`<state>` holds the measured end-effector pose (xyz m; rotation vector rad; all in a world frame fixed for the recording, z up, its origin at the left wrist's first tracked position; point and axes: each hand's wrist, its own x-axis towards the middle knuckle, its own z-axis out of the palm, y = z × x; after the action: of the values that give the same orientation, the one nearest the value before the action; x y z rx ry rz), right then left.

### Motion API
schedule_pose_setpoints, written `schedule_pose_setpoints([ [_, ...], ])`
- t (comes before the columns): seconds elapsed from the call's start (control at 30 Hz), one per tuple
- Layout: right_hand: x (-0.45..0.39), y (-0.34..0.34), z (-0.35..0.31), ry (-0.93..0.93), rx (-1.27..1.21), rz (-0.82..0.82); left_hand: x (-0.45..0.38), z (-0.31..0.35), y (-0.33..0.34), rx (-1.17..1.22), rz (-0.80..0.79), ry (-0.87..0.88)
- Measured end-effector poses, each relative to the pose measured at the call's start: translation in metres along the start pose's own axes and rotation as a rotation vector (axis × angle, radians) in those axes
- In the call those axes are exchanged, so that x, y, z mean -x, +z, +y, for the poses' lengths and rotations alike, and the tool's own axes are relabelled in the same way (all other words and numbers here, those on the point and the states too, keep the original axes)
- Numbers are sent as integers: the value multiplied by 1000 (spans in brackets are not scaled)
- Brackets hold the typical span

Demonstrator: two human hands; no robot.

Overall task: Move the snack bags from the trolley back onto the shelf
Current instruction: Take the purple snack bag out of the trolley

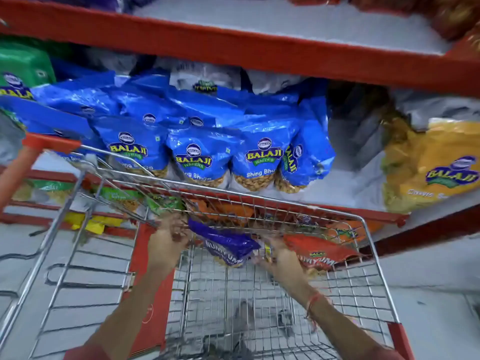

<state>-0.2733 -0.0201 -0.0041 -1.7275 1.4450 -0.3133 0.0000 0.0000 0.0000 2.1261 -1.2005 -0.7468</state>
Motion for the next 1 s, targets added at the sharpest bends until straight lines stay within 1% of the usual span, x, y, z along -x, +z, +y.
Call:
schedule_pose_setpoints([
  [0.03, -5, 7, 7, 49, -17, -25, -4, -8, 9, 43, -68, -85],
  [0.07, -10, 13, 11, 91, -29, -61, -8, -12, 15, 72, -127, -130],
  [0.13, -17, 27, 23, 185, -53, -115, -15, -23, 32, 33, -215, -186],
  [0.17, -23, 34, 29, 214, -89, -123, -20, -28, 41, 18, -238, -203],
  [0.23, -36, 43, 35, 210, -144, -112, -35, -34, 53, 52, -229, -257],
  [0.3, -46, 47, 38, 175, -139, -56, -46, -41, 57, -62, -194, -209],
  [0.33, -50, 48, 38, 157, -129, -13, -51, -43, 60, -71, -157, -189],
  [0.4, -55, 47, 36, 136, -122, 66, -51, -39, 62, -6, -145, -134],
  [0.5, -57, 43, 32, 91, -124, 136, -41, -34, 56, 8, -145, -76],
  [0.63, -46, 36, 17, 11, -112, 212, -22, -19, 36, 11, -71, 35],
  [0.67, -41, 33, 10, -22, -107, 237, -17, -13, 29, 39, -50, 58],
  [0.8, -22, 17, -19, -129, -154, 312, 2, 9, -1, 257, -25, 60],
  [0.9, -6, -2, -45, -191, -178, 341, 8, 25, -23, 315, 29, 159],
  [1.0, 10, -27, -72, -252, -246, 379, 13, 45, -46, 399, 10, 180],
])
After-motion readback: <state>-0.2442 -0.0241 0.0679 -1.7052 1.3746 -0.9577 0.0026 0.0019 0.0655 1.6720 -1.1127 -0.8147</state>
